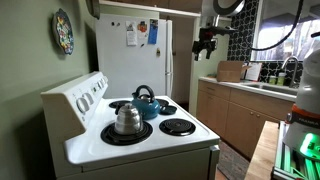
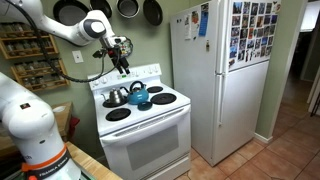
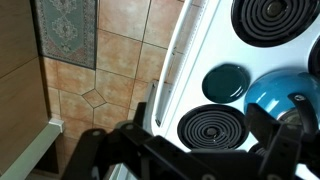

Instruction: Put the kettle on the stove plate

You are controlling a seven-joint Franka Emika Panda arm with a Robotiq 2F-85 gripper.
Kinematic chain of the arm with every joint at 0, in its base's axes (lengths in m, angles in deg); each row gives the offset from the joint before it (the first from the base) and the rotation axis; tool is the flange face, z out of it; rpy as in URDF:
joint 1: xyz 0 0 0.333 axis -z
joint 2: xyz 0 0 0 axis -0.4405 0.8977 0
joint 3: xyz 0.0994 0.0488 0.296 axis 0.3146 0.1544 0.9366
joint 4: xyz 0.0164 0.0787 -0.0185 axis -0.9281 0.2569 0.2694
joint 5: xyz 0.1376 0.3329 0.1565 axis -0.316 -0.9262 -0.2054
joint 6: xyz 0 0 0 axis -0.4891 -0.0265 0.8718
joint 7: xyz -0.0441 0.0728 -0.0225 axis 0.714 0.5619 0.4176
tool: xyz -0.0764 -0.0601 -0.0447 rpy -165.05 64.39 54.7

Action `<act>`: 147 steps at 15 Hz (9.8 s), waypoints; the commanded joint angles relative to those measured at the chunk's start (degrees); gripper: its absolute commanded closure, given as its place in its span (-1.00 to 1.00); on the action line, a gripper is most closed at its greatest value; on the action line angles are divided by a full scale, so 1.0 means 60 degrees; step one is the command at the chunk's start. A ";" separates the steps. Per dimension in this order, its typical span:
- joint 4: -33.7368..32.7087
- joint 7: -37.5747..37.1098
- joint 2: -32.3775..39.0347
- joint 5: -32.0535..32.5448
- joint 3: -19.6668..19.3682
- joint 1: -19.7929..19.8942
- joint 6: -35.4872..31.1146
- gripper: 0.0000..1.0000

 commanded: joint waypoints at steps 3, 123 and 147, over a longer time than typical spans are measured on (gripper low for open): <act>-0.0294 -0.0152 0.0229 0.0170 -0.0044 -0.0187 0.0104 -1.00; -0.1780 0.2096 0.4819 -0.0771 -0.0241 -0.3108 -0.1631 0.97; -0.2098 0.4149 0.5420 -0.1039 -0.0197 -0.2975 -0.1234 0.28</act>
